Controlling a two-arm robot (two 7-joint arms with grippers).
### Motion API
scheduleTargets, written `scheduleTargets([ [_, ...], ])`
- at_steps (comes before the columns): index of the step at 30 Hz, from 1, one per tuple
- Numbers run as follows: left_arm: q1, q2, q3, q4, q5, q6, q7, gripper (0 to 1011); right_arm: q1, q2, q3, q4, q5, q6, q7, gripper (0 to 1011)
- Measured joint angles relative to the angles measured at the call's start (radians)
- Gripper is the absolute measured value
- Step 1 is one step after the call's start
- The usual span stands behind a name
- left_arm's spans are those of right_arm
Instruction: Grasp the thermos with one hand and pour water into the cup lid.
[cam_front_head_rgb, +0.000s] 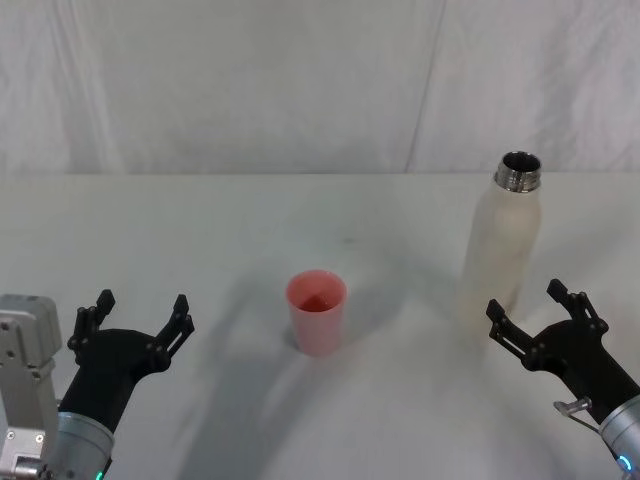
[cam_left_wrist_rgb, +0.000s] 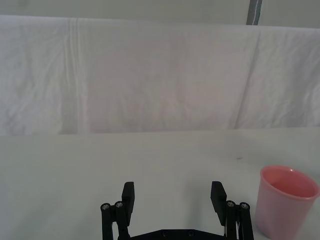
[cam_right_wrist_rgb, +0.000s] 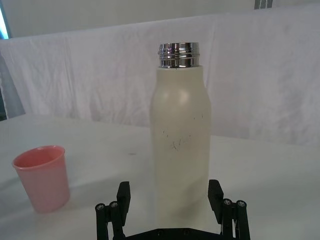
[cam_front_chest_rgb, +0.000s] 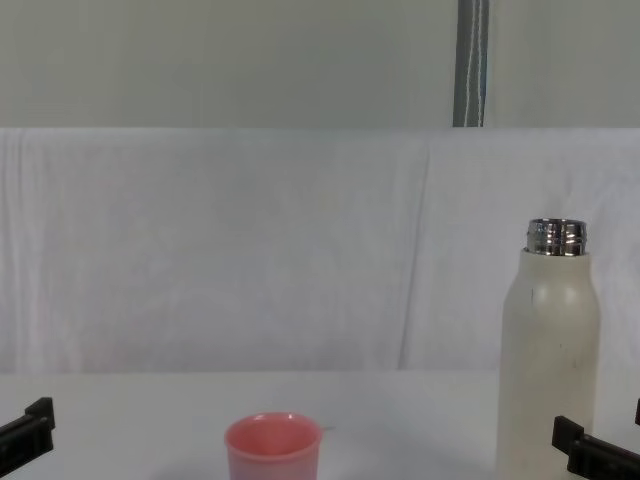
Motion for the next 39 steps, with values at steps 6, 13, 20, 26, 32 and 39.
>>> scheduleTargets([
  [6,0.000,0.000,0.000,0.000,0.000,0.000,0.000,1001,0.000,0.000,0.000,0.000,0.000,0.000,0.000,1003],
  [13,0.000,0.000,0.000,0.000,0.000,0.000,0.000,1001,0.000,0.000,0.000,0.000,0.000,0.000,0.000,1003],
  [20,0.000,0.000,0.000,0.000,0.000,0.000,0.000,1001,0.000,0.000,0.000,0.000,0.000,0.000,0.000,1003],
  [26,0.000,0.000,0.000,0.000,0.000,0.000,0.000,1001,0.000,0.000,0.000,0.000,0.000,0.000,0.000,1003],
  [32,0.000,0.000,0.000,0.000,0.000,0.000,0.000,1001,0.000,0.000,0.000,0.000,0.000,0.000,0.000,1003],
  [39,0.000,0.000,0.000,0.000,0.000,0.000,0.000,1001,0.000,0.000,0.000,0.000,0.000,0.000,0.000,1003],
])
